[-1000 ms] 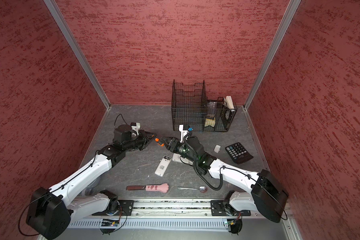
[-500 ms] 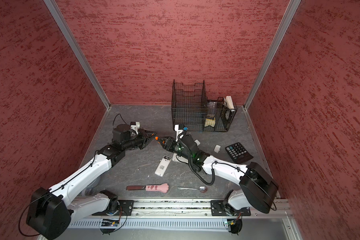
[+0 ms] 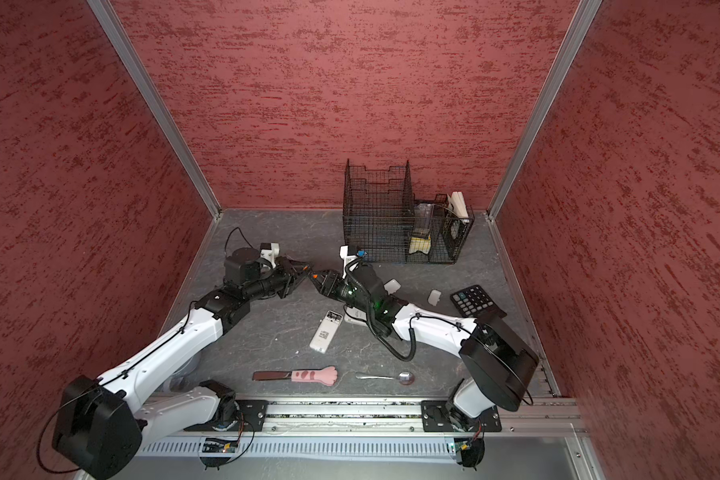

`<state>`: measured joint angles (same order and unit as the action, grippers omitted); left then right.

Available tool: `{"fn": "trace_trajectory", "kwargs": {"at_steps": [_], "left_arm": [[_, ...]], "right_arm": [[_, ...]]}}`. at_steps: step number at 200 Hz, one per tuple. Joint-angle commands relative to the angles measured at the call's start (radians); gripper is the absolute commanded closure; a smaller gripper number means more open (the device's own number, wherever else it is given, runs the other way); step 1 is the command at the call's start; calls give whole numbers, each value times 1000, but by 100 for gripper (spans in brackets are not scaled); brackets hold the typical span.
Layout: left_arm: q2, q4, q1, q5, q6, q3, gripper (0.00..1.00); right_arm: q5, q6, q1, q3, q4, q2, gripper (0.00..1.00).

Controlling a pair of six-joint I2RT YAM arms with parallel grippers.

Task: Unload the batteries from the remote control

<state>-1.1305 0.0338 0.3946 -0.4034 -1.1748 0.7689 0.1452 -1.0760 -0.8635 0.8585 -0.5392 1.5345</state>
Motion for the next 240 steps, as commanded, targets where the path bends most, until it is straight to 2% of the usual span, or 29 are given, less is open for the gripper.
{"fn": "trace_trajectory", "kwargs": {"at_steps": [1, 23, 47, 90, 136, 190, 215, 240], "left_arm": [[21, -17, 0, -12, 2, -5, 100], [20, -18, 0, -18, 0, -10, 100], [26, -9, 0, -15, 4, -12, 100], [40, 28, -2, -5, 32, -13, 100], [75, 90, -26, 22, 95, -22, 84], [108, 171, -63, 28, 193, -13, 46], [138, 270, -77, 30, 275, -4, 38], [165, 409, -56, 44, 361, -10, 35]], "right_arm": [[-19, -25, -6, 30, -51, 7, 70], [-20, -31, -6, 28, -62, 17, 87], [-21, -36, -6, 19, -79, 23, 100], [-16, -20, -6, 11, -35, -9, 100], [-1, 15, -6, -5, 112, -76, 100], [-2, 42, -4, -25, 321, -195, 100], [5, 65, -5, -35, 481, -267, 100], [2, 118, -4, -9, 730, -355, 100]]}}
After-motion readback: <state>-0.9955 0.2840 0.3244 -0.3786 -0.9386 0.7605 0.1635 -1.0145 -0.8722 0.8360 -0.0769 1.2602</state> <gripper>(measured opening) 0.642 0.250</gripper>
